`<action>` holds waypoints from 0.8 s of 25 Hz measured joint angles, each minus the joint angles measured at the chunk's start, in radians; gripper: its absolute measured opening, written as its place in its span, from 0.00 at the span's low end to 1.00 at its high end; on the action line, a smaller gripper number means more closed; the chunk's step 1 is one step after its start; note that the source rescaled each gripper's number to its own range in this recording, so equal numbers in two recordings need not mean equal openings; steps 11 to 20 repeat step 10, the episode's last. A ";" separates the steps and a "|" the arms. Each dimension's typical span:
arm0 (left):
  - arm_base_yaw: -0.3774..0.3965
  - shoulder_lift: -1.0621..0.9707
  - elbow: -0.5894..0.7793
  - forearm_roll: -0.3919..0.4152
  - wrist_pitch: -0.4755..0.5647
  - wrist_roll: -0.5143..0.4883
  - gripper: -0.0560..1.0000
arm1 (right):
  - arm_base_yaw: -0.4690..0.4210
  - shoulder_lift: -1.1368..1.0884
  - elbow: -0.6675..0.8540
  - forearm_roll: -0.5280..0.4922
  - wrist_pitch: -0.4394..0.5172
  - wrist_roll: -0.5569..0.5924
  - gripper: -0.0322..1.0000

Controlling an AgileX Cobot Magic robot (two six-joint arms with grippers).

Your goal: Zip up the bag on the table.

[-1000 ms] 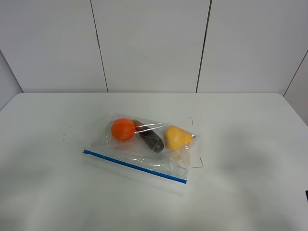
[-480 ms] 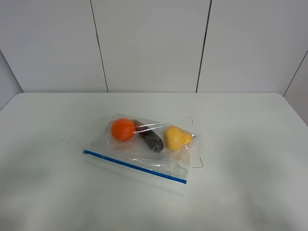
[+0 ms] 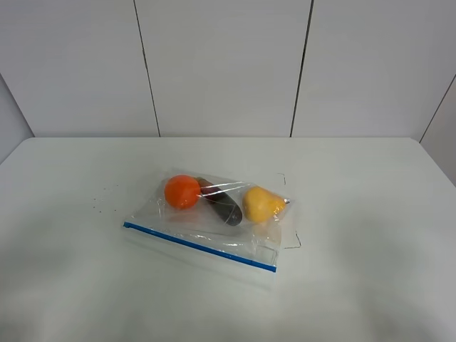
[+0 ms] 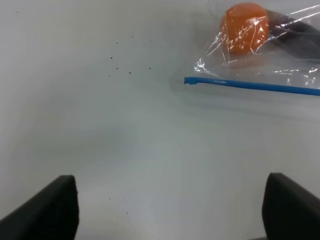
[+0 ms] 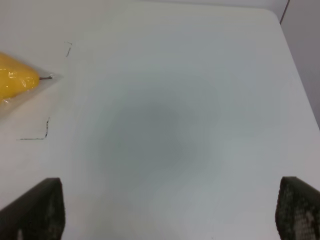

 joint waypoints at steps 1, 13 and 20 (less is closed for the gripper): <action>0.000 0.000 0.000 0.000 0.000 0.000 1.00 | 0.000 0.000 0.000 0.000 0.000 0.000 1.00; 0.000 0.000 0.000 0.000 0.000 0.000 1.00 | 0.000 0.000 0.000 0.000 0.000 0.000 1.00; 0.000 0.000 0.000 0.000 0.000 0.000 1.00 | 0.000 0.000 0.000 0.000 0.000 0.000 1.00</action>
